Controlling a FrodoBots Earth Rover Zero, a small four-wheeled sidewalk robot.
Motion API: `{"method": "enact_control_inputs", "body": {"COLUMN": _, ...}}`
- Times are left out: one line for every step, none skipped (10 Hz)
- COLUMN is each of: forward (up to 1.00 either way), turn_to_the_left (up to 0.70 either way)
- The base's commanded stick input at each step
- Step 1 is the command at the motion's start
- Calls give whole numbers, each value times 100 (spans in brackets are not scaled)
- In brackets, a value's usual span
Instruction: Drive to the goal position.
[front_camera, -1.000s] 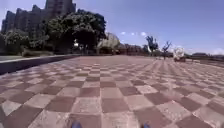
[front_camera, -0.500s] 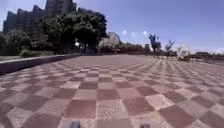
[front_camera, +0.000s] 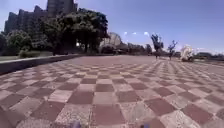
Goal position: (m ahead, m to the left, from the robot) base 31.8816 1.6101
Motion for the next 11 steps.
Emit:
{"method": "enact_control_inputs", "body": {"forward": 100, "turn_to_the_left": 0}}
{"method": "enact_control_inputs", "body": {"forward": 100, "turn_to_the_left": 0}}
{"method": "enact_control_inputs", "body": {"forward": 100, "turn_to_the_left": 0}}
{"method": "enact_control_inputs", "body": {"forward": 100, "turn_to_the_left": 0}}
{"method": "enact_control_inputs", "body": {"forward": 100, "turn_to_the_left": 0}}
{"method": "enact_control_inputs", "body": {"forward": 100, "turn_to_the_left": 0}}
{"method": "enact_control_inputs", "body": {"forward": 100, "turn_to_the_left": 0}}
{"method": "enact_control_inputs", "body": {"forward": 100, "turn_to_the_left": 0}}
{"method": "enact_control_inputs", "body": {"forward": 100, "turn_to_the_left": 0}}
{"method": "enact_control_inputs", "body": {"forward": 100, "turn_to_the_left": 0}}
{"method": "enact_control_inputs", "body": {"forward": 100, "turn_to_the_left": 0}}
